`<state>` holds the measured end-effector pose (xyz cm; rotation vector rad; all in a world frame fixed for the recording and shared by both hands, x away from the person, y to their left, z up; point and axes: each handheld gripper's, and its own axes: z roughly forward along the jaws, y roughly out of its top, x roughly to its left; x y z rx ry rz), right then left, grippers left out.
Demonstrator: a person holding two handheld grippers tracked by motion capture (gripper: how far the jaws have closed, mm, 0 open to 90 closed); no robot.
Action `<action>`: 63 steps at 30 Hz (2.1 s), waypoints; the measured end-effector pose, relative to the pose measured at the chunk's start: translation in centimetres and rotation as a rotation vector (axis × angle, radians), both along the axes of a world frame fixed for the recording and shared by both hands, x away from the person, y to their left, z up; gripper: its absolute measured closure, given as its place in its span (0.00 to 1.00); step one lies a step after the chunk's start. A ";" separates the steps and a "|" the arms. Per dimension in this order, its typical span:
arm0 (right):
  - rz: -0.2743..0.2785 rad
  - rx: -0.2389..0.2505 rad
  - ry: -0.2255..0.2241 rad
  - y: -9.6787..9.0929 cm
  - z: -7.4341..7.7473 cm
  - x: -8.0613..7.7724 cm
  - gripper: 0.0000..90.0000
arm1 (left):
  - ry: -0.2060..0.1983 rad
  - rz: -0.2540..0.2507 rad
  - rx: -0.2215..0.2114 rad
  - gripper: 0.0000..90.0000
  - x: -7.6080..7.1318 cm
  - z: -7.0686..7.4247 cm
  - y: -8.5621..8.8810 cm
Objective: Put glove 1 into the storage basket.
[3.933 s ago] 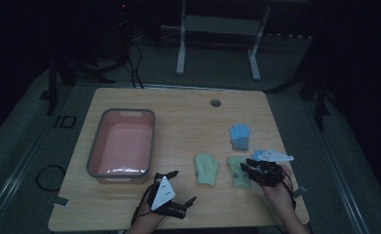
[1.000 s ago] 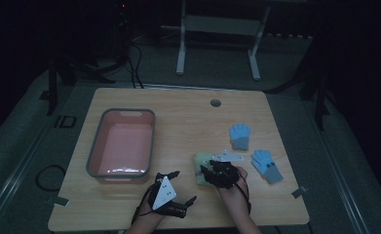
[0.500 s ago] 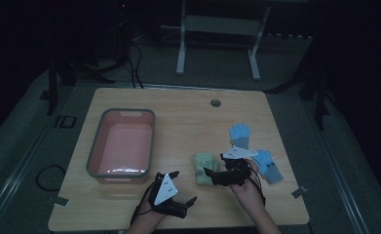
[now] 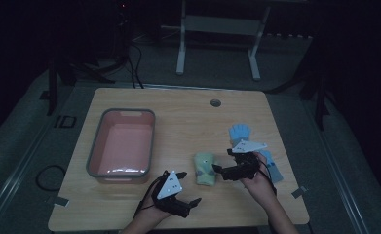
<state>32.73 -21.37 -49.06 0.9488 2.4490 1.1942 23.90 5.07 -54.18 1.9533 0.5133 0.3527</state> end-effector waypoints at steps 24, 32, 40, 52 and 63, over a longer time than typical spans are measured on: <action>0.088 0.004 0.086 2.7 -2.8 4.9 0.40 | -0.102 -0.153 0.202 0.34 3.8 -1.0 -3.7; 0.100 0.000 0.221 2.7 -4.9 6.0 0.46 | -0.109 -0.192 0.305 0.44 4.5 -1.7 -4.8; 0.106 0.062 0.338 2.3 -6.1 6.7 0.53 | -0.168 -0.169 0.369 0.51 4.7 -2.5 -5.2; 0.118 0.057 0.294 2.7 -5.2 5.9 0.76 | -0.139 -0.128 0.354 0.81 5.5 -1.7 -4.9; 0.105 0.089 0.266 2.8 -2.9 5.8 0.80 | -0.157 -0.117 0.383 0.82 5.8 0.1 -4.6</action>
